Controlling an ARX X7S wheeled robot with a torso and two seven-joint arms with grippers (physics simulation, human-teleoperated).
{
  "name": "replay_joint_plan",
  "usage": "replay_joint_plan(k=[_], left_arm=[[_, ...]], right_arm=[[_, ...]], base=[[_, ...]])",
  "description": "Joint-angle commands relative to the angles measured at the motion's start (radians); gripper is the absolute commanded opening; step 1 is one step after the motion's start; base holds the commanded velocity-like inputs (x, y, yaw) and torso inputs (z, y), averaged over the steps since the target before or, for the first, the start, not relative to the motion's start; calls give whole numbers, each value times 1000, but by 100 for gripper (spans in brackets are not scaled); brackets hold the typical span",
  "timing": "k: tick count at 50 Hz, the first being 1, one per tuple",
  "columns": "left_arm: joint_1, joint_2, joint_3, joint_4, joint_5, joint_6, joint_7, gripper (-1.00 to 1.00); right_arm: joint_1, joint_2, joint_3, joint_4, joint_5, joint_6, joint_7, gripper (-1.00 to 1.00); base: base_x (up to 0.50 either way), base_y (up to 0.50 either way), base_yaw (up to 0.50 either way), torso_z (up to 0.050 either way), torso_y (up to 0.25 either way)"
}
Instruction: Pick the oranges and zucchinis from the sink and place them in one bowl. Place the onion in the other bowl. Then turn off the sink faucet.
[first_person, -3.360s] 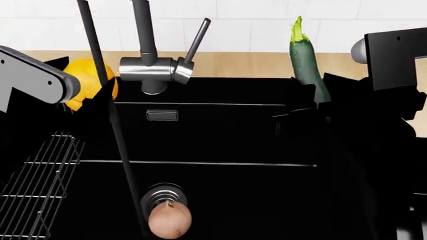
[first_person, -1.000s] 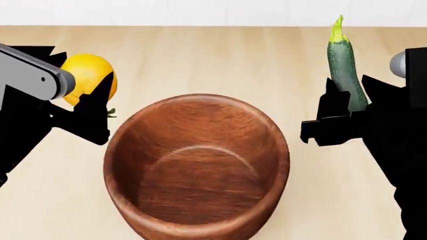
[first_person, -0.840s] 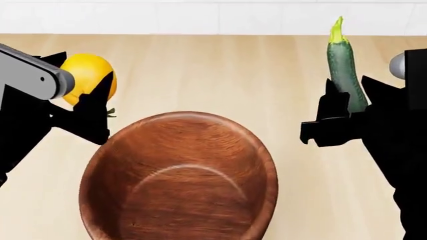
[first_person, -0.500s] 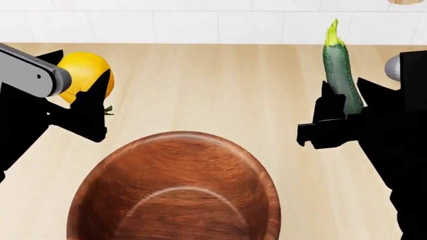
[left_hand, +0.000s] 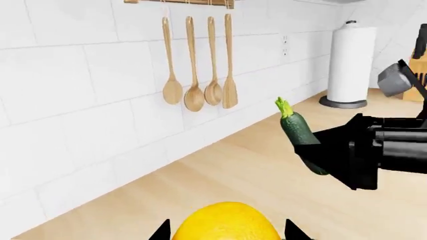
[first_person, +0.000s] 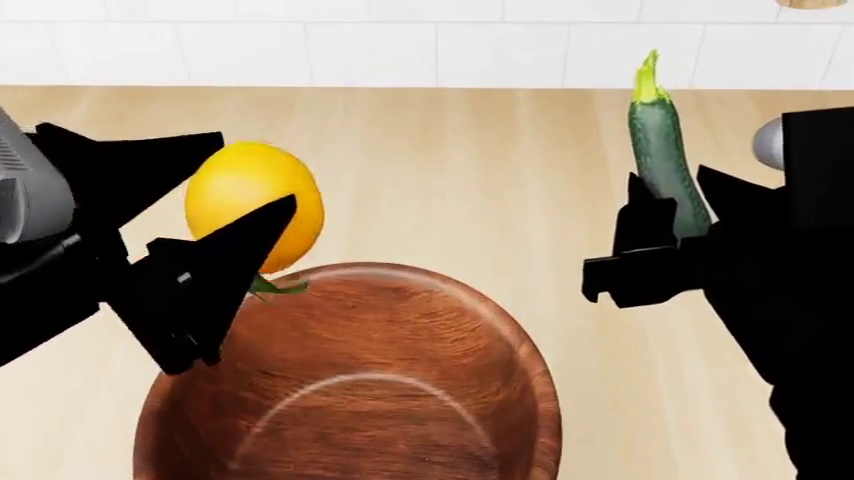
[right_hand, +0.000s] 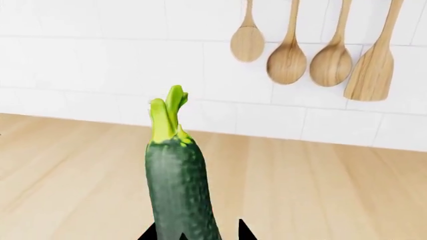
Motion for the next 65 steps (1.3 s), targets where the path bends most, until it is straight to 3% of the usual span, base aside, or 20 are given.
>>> replay_joint_plan(k=[1, 10, 11, 13, 21, 54, 55, 65], left_arm=[[-60, -20, 7, 1, -227, -102, 116, -100], [-182, 27, 80, -61, -310, -253, 108, -100], [-224, 56, 123, -134, -346, -330, 22, -100], [-232, 58, 131, -117, -352, -342, 74, -100], [-300, 86, 171, -109, -391, -423, 38, -100], [-314, 174, 272, -204, -311, -459, 22, -100], [-313, 174, 273, -203, -315, -462, 22, 100], [-306, 185, 281, -208, -309, -455, 21, 100]], right_arm=[[-7, -3, -2, 3, -1, 1, -11, -100], [-16, -3, -7, 9, 3, -2, -12, -100], [-16, -2, -6, 8, 4, 0, -12, -100], [-18, -1, -6, 6, 6, 1, -12, -100], [-26, 4, 1, 6, 9, -1, -13, -100], [-59, 8, 18, 21, 24, -28, -14, -100], [-65, 7, 19, 23, 24, -34, -14, -100], [-82, 2, 23, 30, 28, -47, -14, -100]], base=[[0, 0, 0, 0, 0], [0, 0, 0, 0, 0], [0, 0, 0, 0, 0], [0, 0, 0, 0, 0], [0, 0, 0, 0, 1], [0, 0, 0, 0, 0], [0, 0, 0, 0, 0], [0, 0, 0, 0, 0]])
